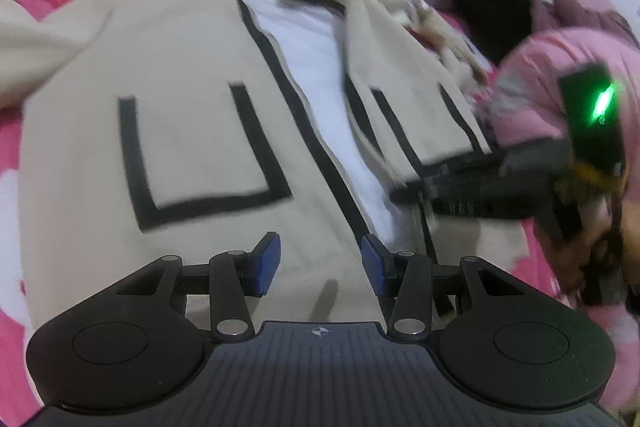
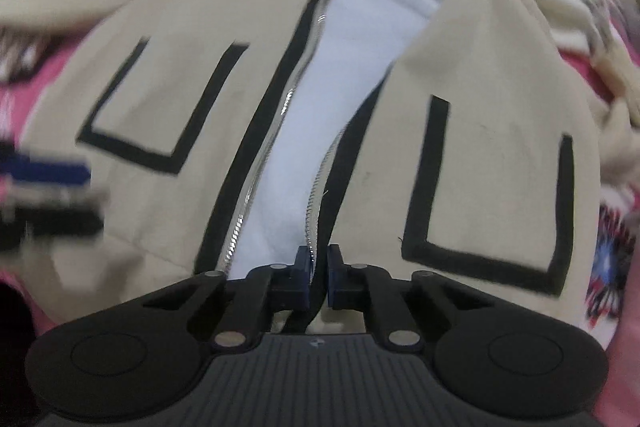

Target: Fold clothes

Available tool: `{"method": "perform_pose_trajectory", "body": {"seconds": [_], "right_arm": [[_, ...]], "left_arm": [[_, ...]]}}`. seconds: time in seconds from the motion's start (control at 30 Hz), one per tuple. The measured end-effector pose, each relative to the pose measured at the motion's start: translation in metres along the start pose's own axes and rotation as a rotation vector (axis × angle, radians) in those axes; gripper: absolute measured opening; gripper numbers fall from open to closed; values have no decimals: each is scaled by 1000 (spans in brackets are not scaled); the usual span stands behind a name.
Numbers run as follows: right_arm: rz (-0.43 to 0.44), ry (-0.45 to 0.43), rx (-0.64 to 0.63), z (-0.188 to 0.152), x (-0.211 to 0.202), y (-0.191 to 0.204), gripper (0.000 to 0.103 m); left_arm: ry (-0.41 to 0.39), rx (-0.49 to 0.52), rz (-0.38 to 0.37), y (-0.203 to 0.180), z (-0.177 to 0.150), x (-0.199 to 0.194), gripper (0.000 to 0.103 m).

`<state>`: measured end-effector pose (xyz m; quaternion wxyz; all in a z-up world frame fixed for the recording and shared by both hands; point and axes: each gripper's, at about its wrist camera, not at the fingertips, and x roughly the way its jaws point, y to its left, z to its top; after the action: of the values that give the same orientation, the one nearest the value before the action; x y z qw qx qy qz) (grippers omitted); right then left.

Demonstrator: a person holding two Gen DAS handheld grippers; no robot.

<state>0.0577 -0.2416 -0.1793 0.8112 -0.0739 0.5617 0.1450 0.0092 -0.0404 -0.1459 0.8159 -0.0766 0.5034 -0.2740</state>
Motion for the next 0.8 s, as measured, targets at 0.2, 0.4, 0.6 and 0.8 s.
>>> {"method": "perform_pose_trajectory", "body": {"seconds": [0.2,0.4,0.6,0.8], "right_arm": [[51,-61,35,-4,-16,8,8],[35,-84,-2,-8,-11,22,8],[91,-74,66,-11,3,11,20],[127,-229,129,4,-59,-22,47]], "left_arm": [[97,77,39,-10,-10,10,45],[112,137,49,-24,-15,16,45],[86,208,23,-41,-11,25,45],[58,185,-18,-46,7,44,45]]}}
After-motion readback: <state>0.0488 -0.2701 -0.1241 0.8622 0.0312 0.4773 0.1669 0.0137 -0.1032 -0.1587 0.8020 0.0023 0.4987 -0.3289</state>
